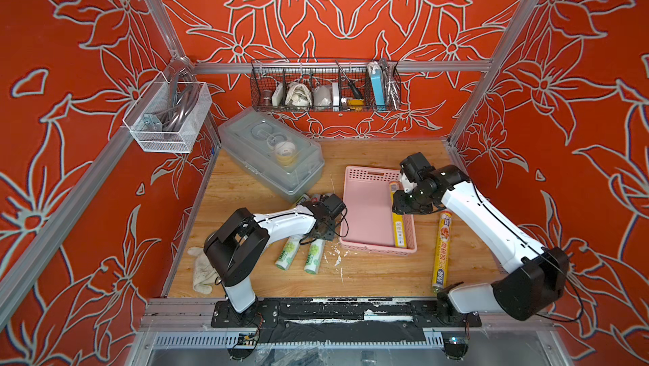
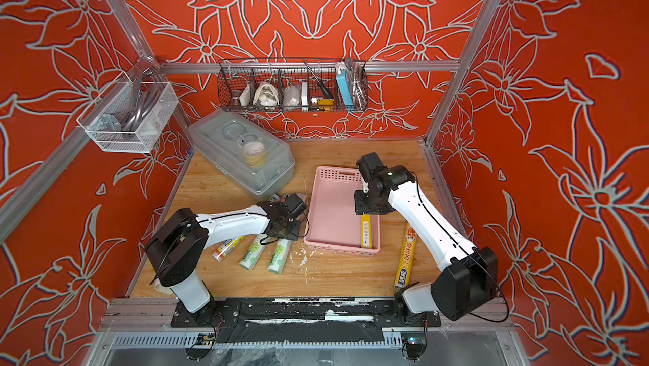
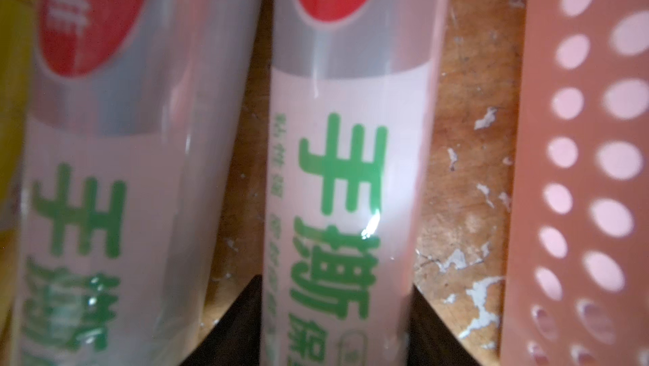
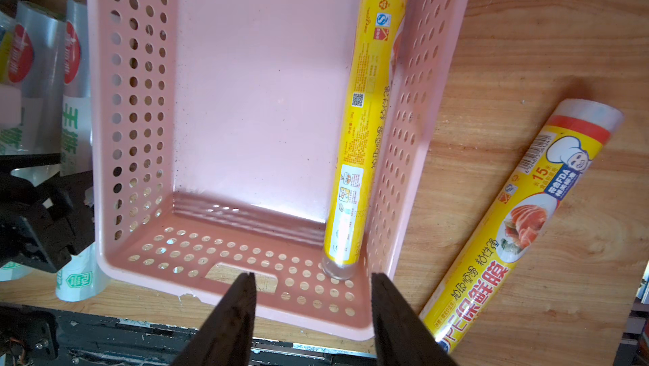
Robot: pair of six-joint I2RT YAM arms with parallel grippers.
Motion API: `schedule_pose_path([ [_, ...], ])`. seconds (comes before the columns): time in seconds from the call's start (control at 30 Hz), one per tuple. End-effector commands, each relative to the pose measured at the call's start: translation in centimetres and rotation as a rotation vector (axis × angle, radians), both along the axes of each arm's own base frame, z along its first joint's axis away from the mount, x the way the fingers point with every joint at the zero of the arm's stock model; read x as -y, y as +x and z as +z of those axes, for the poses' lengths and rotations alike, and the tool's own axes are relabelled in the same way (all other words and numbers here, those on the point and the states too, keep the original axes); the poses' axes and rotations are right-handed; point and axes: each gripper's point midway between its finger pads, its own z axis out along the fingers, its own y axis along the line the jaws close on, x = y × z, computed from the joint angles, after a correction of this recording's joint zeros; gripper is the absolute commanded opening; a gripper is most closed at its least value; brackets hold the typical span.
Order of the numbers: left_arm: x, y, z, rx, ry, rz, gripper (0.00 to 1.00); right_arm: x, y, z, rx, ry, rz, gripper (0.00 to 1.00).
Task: Put the plastic wrap into the basket
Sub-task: Pick up the plastic wrap from the center of the board, then place the plastic wrap in the basket.
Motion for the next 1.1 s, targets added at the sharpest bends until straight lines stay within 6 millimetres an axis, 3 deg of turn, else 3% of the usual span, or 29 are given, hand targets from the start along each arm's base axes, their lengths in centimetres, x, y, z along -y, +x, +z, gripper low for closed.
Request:
schedule_pose_path([
  [0.0, 0.0, 0.2, 0.2, -0.001, 0.008, -0.005, 0.45, 0.6, -0.2, 0.1, -0.013, -0.031, 0.0, 0.53],
  [0.17, -0.4, -0.2, 2.5, 0.012, -0.002, -0.012, 0.34, 0.7, -0.2, 0.2, -0.015, -0.036, 0.002, 0.53],
  [0.3, -0.7, -0.4, 6.4, 0.065, -0.044, -0.01, 0.29, 0.8, -0.2, 0.2, -0.012, -0.038, 0.001, 0.53],
  [0.6, -0.6, 0.5, 14.9, 0.189, -0.106, -0.011, 0.28, 0.7, -0.2, 0.4, -0.01, -0.03, -0.004, 0.53],
  [0.77, 1.8, 2.2, 16.7, 0.206, -0.164, 0.003, 0.3, 1.1, 0.0, 0.4, 0.0, -0.041, -0.018, 0.53],
  [1.07, 9.1, 5.0, 16.8, 0.175, -0.204, 0.012, 0.26, 3.8, 0.0, -1.1, 0.005, 0.01, -0.135, 0.52],
])
